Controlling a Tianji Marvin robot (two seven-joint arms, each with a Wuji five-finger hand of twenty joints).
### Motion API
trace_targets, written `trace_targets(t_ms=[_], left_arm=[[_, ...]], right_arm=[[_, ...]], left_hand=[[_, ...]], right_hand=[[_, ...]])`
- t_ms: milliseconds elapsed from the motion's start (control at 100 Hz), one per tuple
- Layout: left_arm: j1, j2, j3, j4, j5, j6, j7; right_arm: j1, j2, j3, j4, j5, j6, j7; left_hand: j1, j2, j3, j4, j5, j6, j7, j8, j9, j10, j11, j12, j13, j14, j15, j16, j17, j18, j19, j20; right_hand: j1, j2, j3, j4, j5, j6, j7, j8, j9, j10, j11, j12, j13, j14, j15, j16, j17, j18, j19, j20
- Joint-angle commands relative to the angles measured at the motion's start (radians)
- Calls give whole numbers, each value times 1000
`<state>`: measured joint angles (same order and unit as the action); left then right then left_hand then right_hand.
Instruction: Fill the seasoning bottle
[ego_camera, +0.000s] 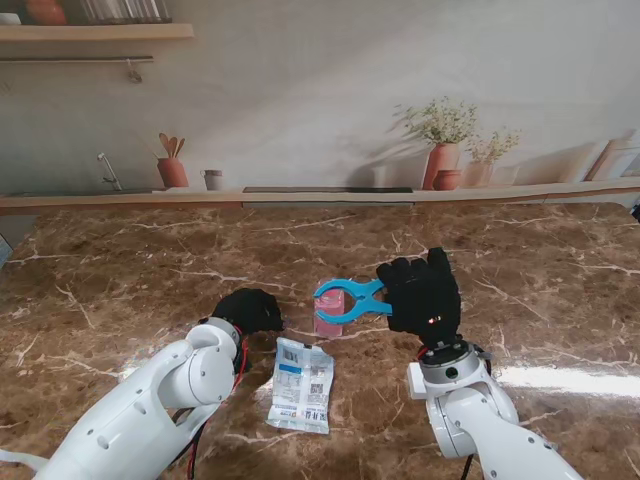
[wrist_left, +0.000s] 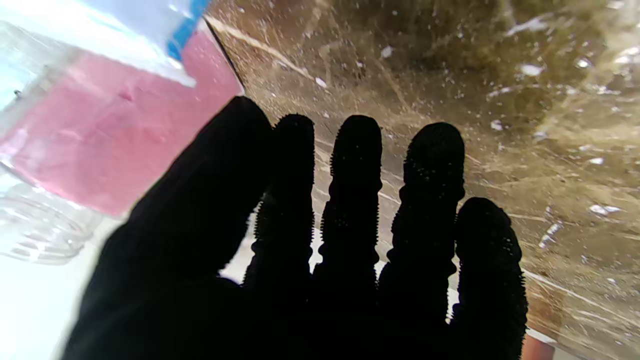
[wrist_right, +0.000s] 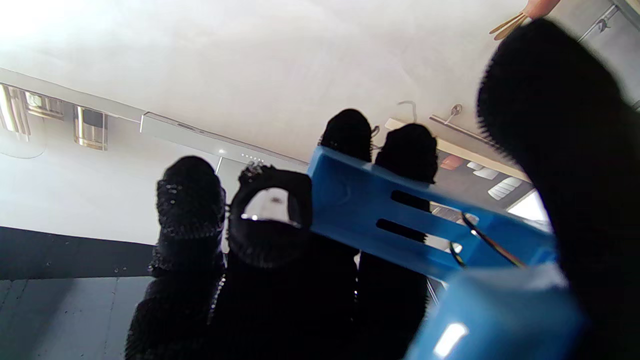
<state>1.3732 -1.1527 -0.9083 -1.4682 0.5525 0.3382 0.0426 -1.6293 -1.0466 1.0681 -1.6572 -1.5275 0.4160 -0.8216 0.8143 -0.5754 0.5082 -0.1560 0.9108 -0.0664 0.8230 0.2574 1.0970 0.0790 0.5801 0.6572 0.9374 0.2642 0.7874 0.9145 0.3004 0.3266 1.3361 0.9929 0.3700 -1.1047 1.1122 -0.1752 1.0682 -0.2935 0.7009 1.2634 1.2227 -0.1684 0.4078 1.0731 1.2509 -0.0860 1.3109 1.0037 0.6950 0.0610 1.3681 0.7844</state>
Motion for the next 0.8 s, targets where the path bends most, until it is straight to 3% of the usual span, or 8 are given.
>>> trace_targets(t_ms=[0, 120, 220, 330, 420, 530, 580, 790], left_arm=[[-8, 1, 7, 11, -17, -25, -2], [-7, 6, 5, 9, -43, -49, -33], [-6, 27, -2, -18, -51, -55, -122], [-4, 43, -6, -36, -36, -65, -173], [3, 55, -13, -55, -32, -75, -214], [15, 71, -24, -84, -23, -85, -268], [19, 76, -25, -94, -16, -89, -285], [21, 99, -1, -114, 69, -121, -341]], right_arm=[[-6, -1, 1, 5, 0, 0, 11], [-11, -2, 7, 2, 0, 0, 13], [-12, -1, 9, 2, -1, -1, 15], [-11, 0, 7, 2, -4, -2, 15], [-9, 0, 5, 4, -2, -2, 15], [-10, -1, 5, 3, -2, -2, 19], [-10, -1, 5, 3, -2, -2, 20], [-8, -1, 2, 4, -1, -1, 12]], left_hand=[[-55, -45, 0, -38, -15, -29, 27, 14, 17, -30, 33, -35, 14, -32, 18, -5, -10, 2, 33, 5], [-107, -28, -15, -40, -14, -26, 8, 48, -6, -30, 32, -47, -28, -25, -13, -4, -61, -2, -6, 1], [-131, -14, -21, -36, -26, -25, -30, 82, -48, -31, 4, -57, -81, -26, -61, -7, -99, -8, -49, 4], [-59, -13, -116, -20, -6, -72, 53, 107, -79, -33, -23, -69, -131, -30, -111, -13, -136, -17, -89, 12], [-118, 0, -94, -18, -39, -28, -27, 147, -138, -33, -56, -80, -198, -33, -163, -23, -198, -40, -155, 3], [-209, 33, -32, 28, -65, 12, -132, 177, -194, -25, -98, -102, -258, -32, -211, -38, -245, -49, -226, -1], [-217, 34, -32, 29, -77, 20, -163, 174, -214, -22, -110, -109, -276, -31, -223, -42, -262, -51, -246, -4], [-192, 78, -177, 51, -116, 32, -271, 145, -269, -17, -139, -126, -331, -35, -266, -54, -313, -80, -329, -4]], right_hand=[[105, 122, 30, 31, 222, -210, 591, 162, 209, -99, 782, 103, 27, -87, -10, 30, -12, 16, -7, 27], [104, 123, 29, 31, 223, -209, 591, 163, 210, -99, 782, 104, 26, -87, -12, 30, -13, 16, -10, 27], [104, 124, 29, 31, 222, -210, 591, 164, 208, -99, 780, 104, 23, -87, -14, 30, -15, 16, -13, 27], [105, 123, 29, 31, 222, -210, 590, 165, 208, -99, 777, 106, 21, -87, -17, 29, -17, 16, -16, 27], [102, 124, 30, 31, 220, -209, 590, 166, 208, -99, 775, 107, 20, -87, -18, 29, -18, 16, -18, 26], [102, 125, 31, 31, 219, -210, 591, 168, 208, -100, 773, 108, 19, -88, -20, 29, -18, 15, -20, 26], [103, 126, 31, 31, 219, -210, 591, 169, 208, -100, 772, 109, 19, -88, -21, 29, -19, 15, -21, 27], [103, 128, 29, 31, 218, -210, 591, 171, 207, -100, 769, 112, 16, -88, -24, 28, -20, 15, -24, 27]])
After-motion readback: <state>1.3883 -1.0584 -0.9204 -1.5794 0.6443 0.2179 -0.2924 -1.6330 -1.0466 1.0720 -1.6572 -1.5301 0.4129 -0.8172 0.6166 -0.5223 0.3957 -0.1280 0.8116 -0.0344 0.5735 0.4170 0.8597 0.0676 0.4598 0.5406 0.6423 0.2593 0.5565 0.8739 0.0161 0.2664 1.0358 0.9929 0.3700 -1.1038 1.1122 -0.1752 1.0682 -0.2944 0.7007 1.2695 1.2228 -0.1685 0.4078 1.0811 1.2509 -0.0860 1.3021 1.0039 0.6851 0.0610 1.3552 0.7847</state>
